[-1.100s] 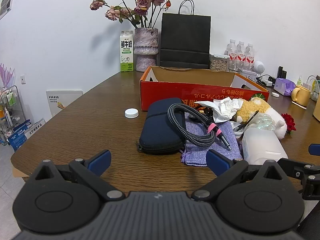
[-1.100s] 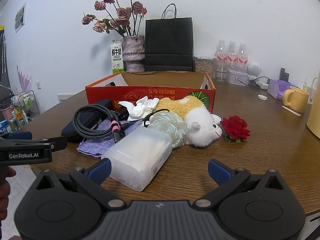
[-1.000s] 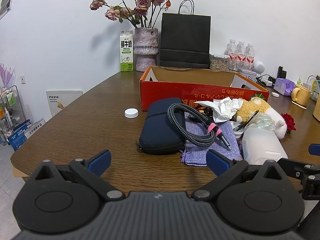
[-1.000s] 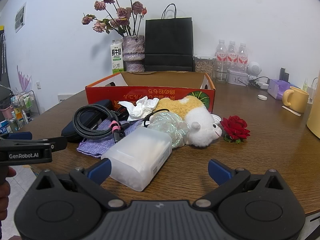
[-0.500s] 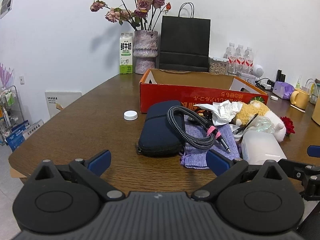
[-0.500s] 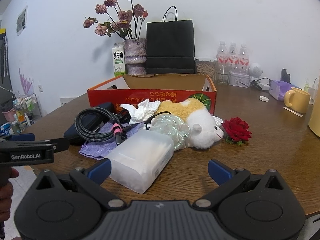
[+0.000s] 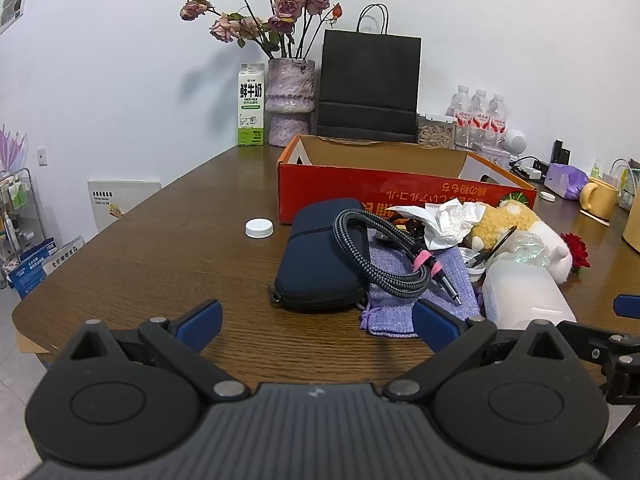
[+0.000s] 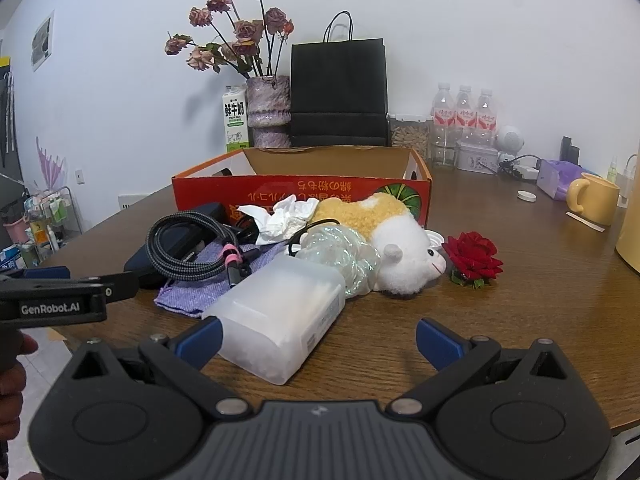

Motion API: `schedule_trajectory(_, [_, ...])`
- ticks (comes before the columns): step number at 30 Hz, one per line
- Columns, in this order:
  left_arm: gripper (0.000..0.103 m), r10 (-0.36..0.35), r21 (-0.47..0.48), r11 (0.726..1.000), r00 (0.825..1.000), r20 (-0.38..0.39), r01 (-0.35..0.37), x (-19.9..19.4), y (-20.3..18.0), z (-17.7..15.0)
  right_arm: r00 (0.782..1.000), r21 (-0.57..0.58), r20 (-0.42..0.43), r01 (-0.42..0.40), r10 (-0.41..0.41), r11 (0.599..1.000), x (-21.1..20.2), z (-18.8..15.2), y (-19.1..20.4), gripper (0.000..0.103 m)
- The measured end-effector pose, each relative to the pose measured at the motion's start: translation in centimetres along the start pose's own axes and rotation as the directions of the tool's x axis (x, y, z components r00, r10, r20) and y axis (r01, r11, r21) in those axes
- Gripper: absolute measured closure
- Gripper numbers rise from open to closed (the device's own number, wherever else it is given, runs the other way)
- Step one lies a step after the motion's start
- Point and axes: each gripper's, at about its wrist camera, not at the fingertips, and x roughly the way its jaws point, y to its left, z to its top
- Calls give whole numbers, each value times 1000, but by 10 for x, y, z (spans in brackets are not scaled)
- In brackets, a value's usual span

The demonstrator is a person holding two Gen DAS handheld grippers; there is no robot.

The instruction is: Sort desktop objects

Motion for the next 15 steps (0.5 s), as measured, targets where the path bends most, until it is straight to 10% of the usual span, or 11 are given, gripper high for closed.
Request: schedule_trajectory(15, [0, 3, 4, 1000, 1000, -3, -3, 0, -2, -3, 1000, 1, -6, -1, 1, 1000, 2, -2, 0, 0])
